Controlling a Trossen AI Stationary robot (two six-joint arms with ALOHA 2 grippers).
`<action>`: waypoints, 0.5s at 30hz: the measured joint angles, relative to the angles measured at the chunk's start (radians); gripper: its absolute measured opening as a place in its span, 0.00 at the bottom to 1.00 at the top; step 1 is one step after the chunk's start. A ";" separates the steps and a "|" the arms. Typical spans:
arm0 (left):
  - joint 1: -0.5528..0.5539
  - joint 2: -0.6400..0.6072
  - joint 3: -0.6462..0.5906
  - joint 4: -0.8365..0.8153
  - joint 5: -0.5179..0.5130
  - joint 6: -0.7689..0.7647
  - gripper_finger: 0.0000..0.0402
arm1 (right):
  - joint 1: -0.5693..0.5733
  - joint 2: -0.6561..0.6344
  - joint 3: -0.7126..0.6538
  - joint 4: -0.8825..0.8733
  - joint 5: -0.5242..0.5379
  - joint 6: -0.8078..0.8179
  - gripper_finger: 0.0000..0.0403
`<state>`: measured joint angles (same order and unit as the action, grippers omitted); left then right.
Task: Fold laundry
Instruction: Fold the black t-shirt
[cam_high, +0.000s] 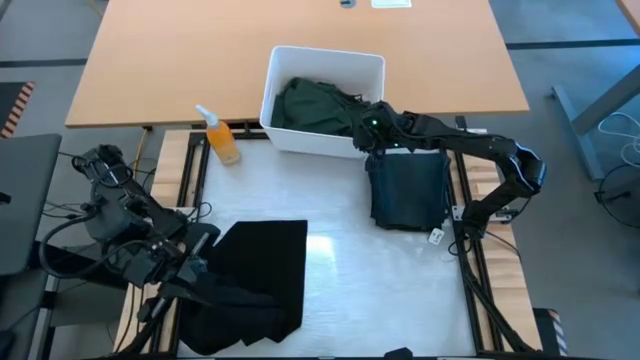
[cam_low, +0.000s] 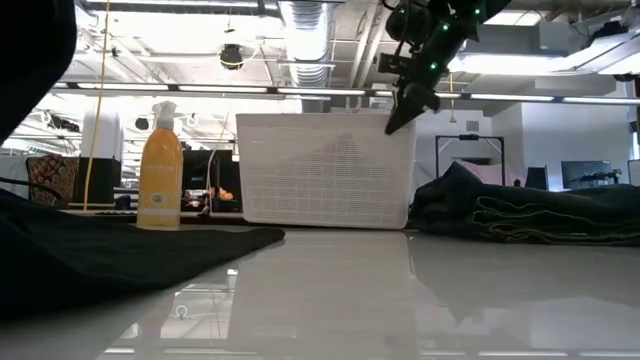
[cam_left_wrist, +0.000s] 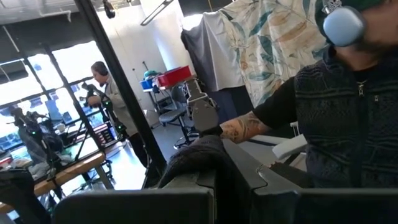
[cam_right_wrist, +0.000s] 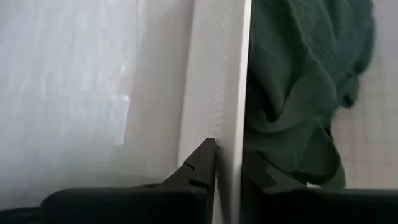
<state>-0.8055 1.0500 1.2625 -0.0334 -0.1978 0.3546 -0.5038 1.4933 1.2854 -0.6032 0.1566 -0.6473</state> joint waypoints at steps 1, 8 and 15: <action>0.000 0.000 0.000 0.000 0.000 0.000 0.00 | 0.002 0.000 0.000 -0.001 0.009 0.002 0.17; 0.000 0.000 0.000 -0.025 -0.001 0.000 0.00 | 0.045 0.001 0.010 -0.027 0.131 0.007 0.28; 0.000 -0.001 0.000 -0.043 -0.001 0.009 0.00 | 0.096 0.001 0.116 -0.143 0.162 0.048 0.47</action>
<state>-0.8055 1.0489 1.2625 -0.0765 -0.1986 0.3638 -0.4078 1.4944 1.4014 -0.7460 0.3191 -0.5989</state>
